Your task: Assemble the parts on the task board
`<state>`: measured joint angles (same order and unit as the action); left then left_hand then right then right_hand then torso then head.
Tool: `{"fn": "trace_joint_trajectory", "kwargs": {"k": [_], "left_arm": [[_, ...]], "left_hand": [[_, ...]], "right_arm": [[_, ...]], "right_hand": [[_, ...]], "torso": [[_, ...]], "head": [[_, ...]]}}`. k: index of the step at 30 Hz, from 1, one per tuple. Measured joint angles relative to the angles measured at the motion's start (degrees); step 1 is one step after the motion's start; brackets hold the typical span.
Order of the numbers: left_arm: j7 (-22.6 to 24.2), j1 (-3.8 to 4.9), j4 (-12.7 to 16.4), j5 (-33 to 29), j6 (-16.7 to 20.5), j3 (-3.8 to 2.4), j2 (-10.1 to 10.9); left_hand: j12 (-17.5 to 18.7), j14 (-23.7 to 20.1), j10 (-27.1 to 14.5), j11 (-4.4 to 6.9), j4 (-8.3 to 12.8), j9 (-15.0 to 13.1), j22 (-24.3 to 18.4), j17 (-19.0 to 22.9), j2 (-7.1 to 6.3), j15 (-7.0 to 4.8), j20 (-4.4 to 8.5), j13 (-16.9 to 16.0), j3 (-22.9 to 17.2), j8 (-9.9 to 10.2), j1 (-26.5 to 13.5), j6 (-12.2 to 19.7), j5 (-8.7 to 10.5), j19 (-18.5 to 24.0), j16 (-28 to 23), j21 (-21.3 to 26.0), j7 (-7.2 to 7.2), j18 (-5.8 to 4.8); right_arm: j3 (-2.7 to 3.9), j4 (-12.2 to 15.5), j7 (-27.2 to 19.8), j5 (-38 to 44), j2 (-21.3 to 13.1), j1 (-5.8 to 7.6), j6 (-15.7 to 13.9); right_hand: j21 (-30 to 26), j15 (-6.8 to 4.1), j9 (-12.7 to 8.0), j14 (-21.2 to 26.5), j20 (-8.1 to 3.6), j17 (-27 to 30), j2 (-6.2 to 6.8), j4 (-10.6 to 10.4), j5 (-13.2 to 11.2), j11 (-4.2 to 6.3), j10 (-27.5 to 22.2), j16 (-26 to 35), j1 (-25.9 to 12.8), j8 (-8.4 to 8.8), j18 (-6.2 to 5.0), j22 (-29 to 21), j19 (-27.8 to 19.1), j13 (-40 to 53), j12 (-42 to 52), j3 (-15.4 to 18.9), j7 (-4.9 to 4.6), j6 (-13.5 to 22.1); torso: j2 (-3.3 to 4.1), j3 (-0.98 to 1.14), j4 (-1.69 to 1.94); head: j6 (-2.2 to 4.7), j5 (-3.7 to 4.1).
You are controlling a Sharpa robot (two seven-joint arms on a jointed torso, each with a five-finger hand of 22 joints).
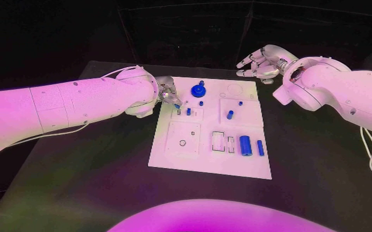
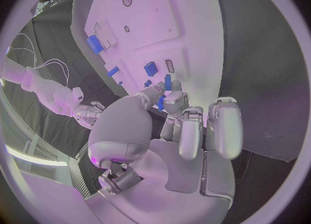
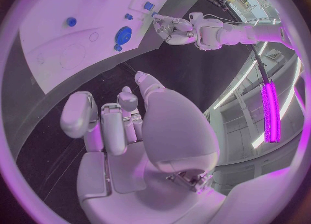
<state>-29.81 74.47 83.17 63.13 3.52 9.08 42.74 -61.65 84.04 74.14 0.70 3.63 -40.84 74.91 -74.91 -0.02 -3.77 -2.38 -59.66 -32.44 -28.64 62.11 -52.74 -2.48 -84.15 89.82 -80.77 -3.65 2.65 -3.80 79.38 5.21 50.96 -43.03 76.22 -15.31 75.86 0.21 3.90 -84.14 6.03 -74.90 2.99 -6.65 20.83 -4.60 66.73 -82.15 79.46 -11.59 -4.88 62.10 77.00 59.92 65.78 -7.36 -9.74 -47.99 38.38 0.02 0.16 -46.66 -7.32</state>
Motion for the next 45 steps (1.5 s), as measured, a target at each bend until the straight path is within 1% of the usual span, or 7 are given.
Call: {"fn": "trace_joint_trajectory", "kwargs": {"k": [2, 14, 21, 31, 42, 45], "left_arm": [[-0.09, -0.13, 0.01, 0.1, -0.19, 0.0, -0.05], [-0.54, -0.99, 0.13, 0.42, -1.13, 0.0, -0.2], [-0.68, -1.08, 0.41, 0.49, -1.63, -0.05, -0.16], [-0.97, -1.19, 0.65, 0.66, -2.06, -0.07, -0.13], [-1.12, -1.19, 0.71, 0.77, -2.28, -0.09, -0.12], [-1.15, -1.2, 0.71, 0.78, -2.4, -0.09, -0.12]], "left_hand": [[0.0, 0.0, 0.01, 0.0, 0.09, 0.0, 0.0, 0.0, -0.08, 0.0, 0.0, 0.06, -0.09, -0.24, -0.08, -0.01, 0.0, 0.0, 0.0, 0.0, 0.01, 0.0], [0.0, 0.0, 0.01, -0.01, 0.24, -0.11, 0.0, 0.0, -0.1, 0.0, 0.2, 0.05, -0.23, -0.25, -0.1, 0.0, 0.09, 0.2, 0.0, 0.0, 0.0, 0.0], [0.0, -0.21, 0.01, -0.02, 0.25, -0.2, 0.0, 0.0, -0.1, -0.21, 0.2, 0.05, -0.23, -0.49, -0.1, 0.23, 0.01, 0.2, 0.0, 0.0, 0.2, 0.0], [0.0, -0.21, 0.0, -0.03, 0.17, -0.43, 0.0, 0.0, -0.1, -0.21, 0.2, 0.1, -0.49, -0.79, -0.1, 0.11, -0.07, 0.2, 0.0, 0.0, 0.32, 0.0], [0.0, -0.19, 0.07, -0.1, 0.18, -0.37, 0.0, 0.0, -0.2, -0.22, 0.2, 0.09, -0.5, -0.81, -0.25, 0.03, -0.03, 0.2, 0.0, 0.0, 0.4, 0.0], [0.0, -0.01, 0.07, -0.1, 0.19, -0.45, 0.0, 0.0, -0.22, -0.41, 0.2, 0.09, -0.5, -1.19, -0.38, 0.03, -0.01, 0.2, 0.0, 0.0, 0.39, 0.0]], "right_arm": [[0.0, 0.01, 0.0, 0.0, 0.0, 0.0, 0.0], [0.0, 0.06, 0.0, 0.09, -0.01, -0.02, -0.01], [0.0, 0.1, -0.01, 0.63, -0.02, -0.02, -0.03], [0.0, 0.1, -0.02, 1.22, -0.01, -0.02, -0.04], [0.0, 0.08, -0.03, 1.43, 0.01, -0.02, -0.04], [0.0, 0.07, -0.03, 1.46, 0.02, -0.02, -0.03]], "right_hand": [[0.0, 0.0, 0.0, 0.0, 0.0, 0.0, 0.0, 0.0, 0.0, 0.0, 0.0, 0.0, 0.0, 0.0, 0.0, 0.0, 0.0, 0.0, 0.0, 0.0, 0.0, 0.0], [0.0, 0.0, 0.0, 0.0, 0.0, 0.0, 0.0, 0.0, 0.0, 0.0, 0.0, 0.0, 0.0, 0.0, 0.0, -0.05, 0.0, 0.0, 0.0, 0.0, 0.0, 0.0], [0.0, 0.0, 0.0, 0.0, 0.0, -0.05, 0.0, 0.0, 0.0, 0.0, 0.0, 0.0, 0.0, 0.0, 0.0, -0.05, 0.0, 0.01, 0.0, 0.0, 0.0, 0.0], [0.0, 0.0, 0.0, 0.0, 0.0, -0.04, 0.0, 0.0, 0.0, 0.0, 0.0, 0.0, 0.0, 0.0, 0.0, -0.04, 0.0, 0.01, 0.0, 0.0, 0.0, 0.0], [0.0, 0.0, 0.0, 0.0, 0.0, -0.03, 0.0, 0.0, 0.0, 0.0, 0.0, 0.0, 0.0, 0.0, 0.0, -0.04, 0.0, 0.01, 0.0, 0.0, 0.0, 0.0], [0.0, 0.0, 0.0, 0.0, 0.0, -0.03, 0.0, 0.0, 0.0, 0.0, 0.0, 0.0, 0.0, 0.0, 0.0, -0.04, 0.0, 0.01, 0.0, 0.0, 0.0, 0.0]], "torso": [[0.0, 0.01, -0.01], [0.0, 0.03, -0.01], [0.0, 0.03, 0.02], [0.02, 0.02, 0.04], [0.01, 0.0, 0.04], [0.01, 0.0, 0.04]], "head": [[-0.01, 0.01], [-0.1, 0.09], [-0.21, 0.06], [-0.4, 0.1], [-0.44, -0.04], [-0.43, -0.09]]}}
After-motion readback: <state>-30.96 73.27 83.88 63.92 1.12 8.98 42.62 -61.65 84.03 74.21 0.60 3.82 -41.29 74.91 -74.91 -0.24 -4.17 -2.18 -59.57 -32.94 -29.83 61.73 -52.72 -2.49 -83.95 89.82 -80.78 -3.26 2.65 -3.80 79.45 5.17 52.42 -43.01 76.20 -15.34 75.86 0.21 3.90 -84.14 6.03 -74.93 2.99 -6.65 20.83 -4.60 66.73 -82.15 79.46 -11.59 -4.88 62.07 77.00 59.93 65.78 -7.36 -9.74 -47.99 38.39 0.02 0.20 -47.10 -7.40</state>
